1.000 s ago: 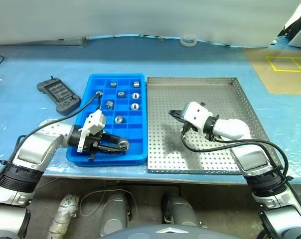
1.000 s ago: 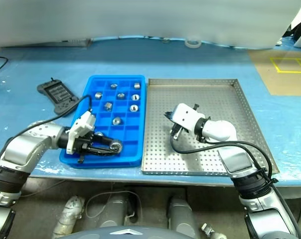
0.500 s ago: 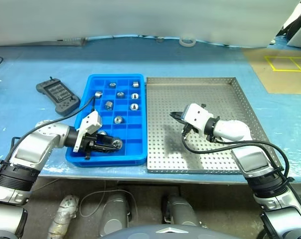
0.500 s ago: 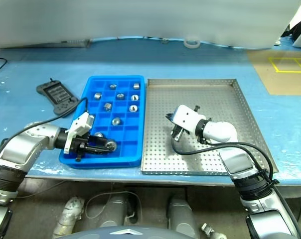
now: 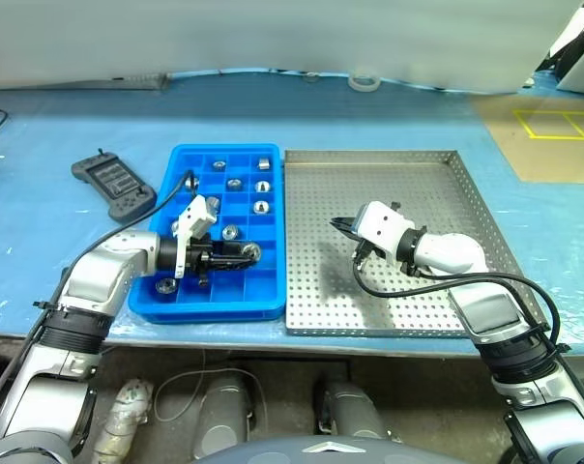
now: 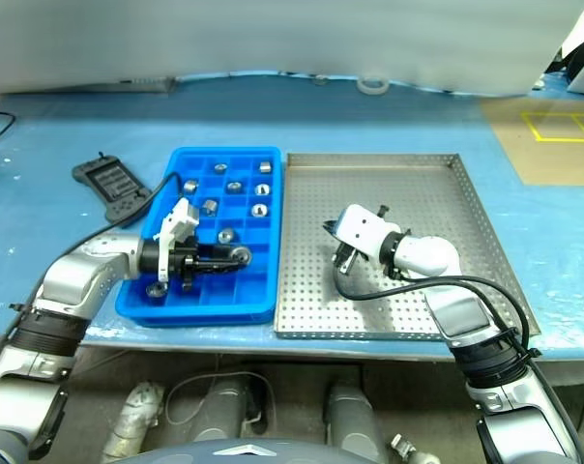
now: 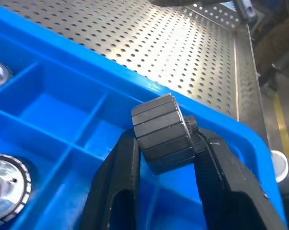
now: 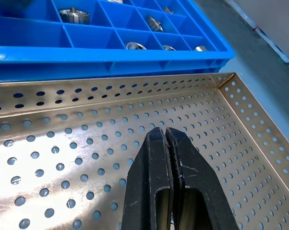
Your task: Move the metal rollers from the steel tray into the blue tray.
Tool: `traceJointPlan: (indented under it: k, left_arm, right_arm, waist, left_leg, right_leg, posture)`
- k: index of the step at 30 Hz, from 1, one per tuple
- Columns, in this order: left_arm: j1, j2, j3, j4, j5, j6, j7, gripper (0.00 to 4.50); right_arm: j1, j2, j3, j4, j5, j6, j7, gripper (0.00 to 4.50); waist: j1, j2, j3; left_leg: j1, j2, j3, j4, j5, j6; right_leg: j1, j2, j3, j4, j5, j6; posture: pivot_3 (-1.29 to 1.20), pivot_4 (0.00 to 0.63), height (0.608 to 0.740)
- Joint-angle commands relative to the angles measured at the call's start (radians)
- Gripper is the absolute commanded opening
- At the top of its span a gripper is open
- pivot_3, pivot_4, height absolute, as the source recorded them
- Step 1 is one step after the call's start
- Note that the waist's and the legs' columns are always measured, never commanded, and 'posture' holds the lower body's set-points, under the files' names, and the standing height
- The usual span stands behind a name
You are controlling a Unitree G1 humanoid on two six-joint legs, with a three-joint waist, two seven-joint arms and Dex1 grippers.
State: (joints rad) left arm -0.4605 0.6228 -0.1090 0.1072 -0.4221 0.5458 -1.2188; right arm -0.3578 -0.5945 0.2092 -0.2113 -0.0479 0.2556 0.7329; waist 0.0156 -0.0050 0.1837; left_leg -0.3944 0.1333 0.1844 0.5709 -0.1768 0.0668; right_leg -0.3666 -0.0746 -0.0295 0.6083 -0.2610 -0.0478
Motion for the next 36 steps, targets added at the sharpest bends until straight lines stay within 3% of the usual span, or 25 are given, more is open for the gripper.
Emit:
traceJointPlan:
  k: [1,11,18,30,33,36]
  left_arm:
    - [0.011,-0.013,-0.022,0.011,0.018,-0.047,-0.020,1.21]
    - [-0.045,-0.094,-0.040,0.156,0.092,-0.122,0.038,1.21]
    - [-0.040,-0.114,-0.019,0.126,0.068,-0.101,0.045,3.52]
    - [-0.251,0.028,0.305,0.147,-0.127,-0.031,0.072,3.52]
    - [-0.227,0.063,0.338,0.128,-0.114,-0.046,0.102,3.52]
    - [-0.095,0.075,0.351,0.027,-0.114,-0.043,0.123,3.52]
  right_arm:
    - [-0.004,-0.001,-0.016,-0.026,-0.004,-0.014,-0.008,0.03]
    - [0.021,-0.011,-0.030,-0.045,-0.006,-0.007,-0.015,0.03]
    - [0.022,-0.011,-0.029,-0.043,-0.006,-0.009,-0.018,0.00]
    - [-0.020,0.000,-0.054,-0.047,0.067,0.001,0.022,0.00]
    - [-0.031,-0.007,-0.043,-0.013,0.072,-0.031,0.043,0.00]
    - [-0.034,-0.003,-0.009,0.013,0.053,-0.077,0.064,0.00]
  waist:
    - [-0.001,0.000,0.000]
    - [0.003,0.000,0.000]
    - [-0.002,0.000,0.000]
    - [0.003,0.000,0.000]
    - [0.002,0.000,0.000]
    - [0.003,0.000,0.000]
  left_leg:
    - [0.000,0.000,0.000,0.000,0.001,0.001]
    - [0.003,0.000,0.000,0.001,-0.001,-0.001]
    - [0.009,0.000,0.000,0.000,-0.001,-0.002]
    - [-0.001,0.001,0.000,-0.002,0.001,0.001]
    - [-0.002,0.001,0.000,-0.001,0.001,0.002]
    - [-0.002,0.001,0.000,-0.002,0.000,0.002]
  right_leg:
    - [0.000,0.000,0.000,0.000,0.000,0.000]
    - [0.004,0.000,0.000,0.000,0.000,0.000]
    - [0.008,0.000,0.001,0.000,0.000,0.000]
    - [-0.001,0.001,0.000,-0.001,0.000,0.000]
    - [-0.002,0.001,0.000,-0.001,0.000,0.000]
    - [-0.002,0.001,0.000,-0.002,0.000,0.000]
  posture:
    - [-0.13,0.150,0.740]
    - [-0.16,0.150,0.740]
    - [-0.16,0.150,0.740]
    - [-0.09,0.150,0.740]
    - [-0.09,0.150,0.740]
    - [-0.02,0.150,0.740]
